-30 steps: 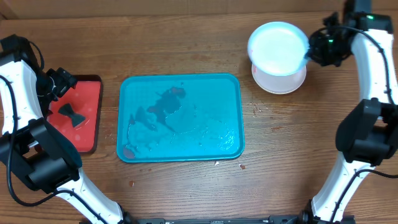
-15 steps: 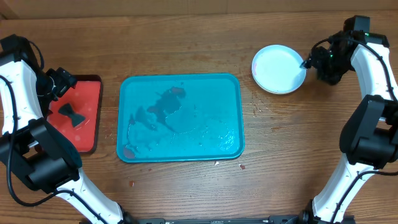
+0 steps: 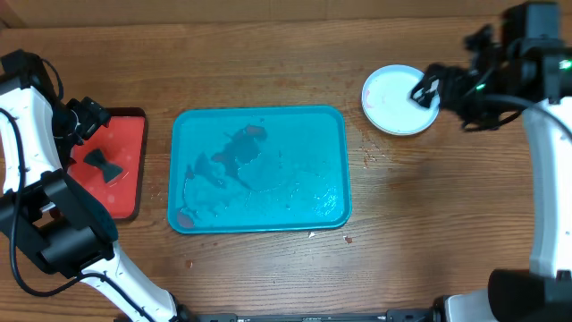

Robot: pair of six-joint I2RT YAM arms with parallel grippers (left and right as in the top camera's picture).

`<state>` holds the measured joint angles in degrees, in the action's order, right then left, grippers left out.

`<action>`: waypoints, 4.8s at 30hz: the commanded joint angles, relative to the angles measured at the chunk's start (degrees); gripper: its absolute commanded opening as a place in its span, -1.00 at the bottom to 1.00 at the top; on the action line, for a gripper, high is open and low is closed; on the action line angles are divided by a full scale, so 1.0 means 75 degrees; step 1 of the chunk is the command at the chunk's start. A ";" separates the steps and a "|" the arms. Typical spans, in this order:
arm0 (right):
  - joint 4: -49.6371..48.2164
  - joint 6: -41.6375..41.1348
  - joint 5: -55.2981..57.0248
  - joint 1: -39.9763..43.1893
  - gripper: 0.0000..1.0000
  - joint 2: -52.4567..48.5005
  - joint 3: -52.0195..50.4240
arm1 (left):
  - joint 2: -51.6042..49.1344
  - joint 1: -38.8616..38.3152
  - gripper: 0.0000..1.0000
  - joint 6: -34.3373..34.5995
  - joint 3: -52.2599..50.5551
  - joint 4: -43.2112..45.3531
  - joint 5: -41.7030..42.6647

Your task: Clean dirty plates on tray and stack at the side

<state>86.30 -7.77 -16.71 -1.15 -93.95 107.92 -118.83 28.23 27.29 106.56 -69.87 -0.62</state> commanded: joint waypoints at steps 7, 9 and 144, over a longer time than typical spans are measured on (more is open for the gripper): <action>0.0717 0.0070 0.0105 -0.1431 1.00 0.0076 0.0055 | 0.0172 -0.0012 1.00 -0.0006 0.0102 0.0003 0.0032; 0.0752 0.0070 0.0105 -0.1431 1.00 0.0076 0.0055 | 0.0172 -0.0012 1.00 -0.0006 0.0102 0.0003 0.0032; -1.0864 0.0216 0.2104 -0.0181 1.00 1.2476 -1.4326 | 1.5749 -0.3203 0.99 -0.3643 -1.4175 0.9072 -0.0073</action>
<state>5.15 -6.37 -1.23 -2.72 -0.64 1.06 -5.02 2.74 1.04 0.99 -0.32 -2.07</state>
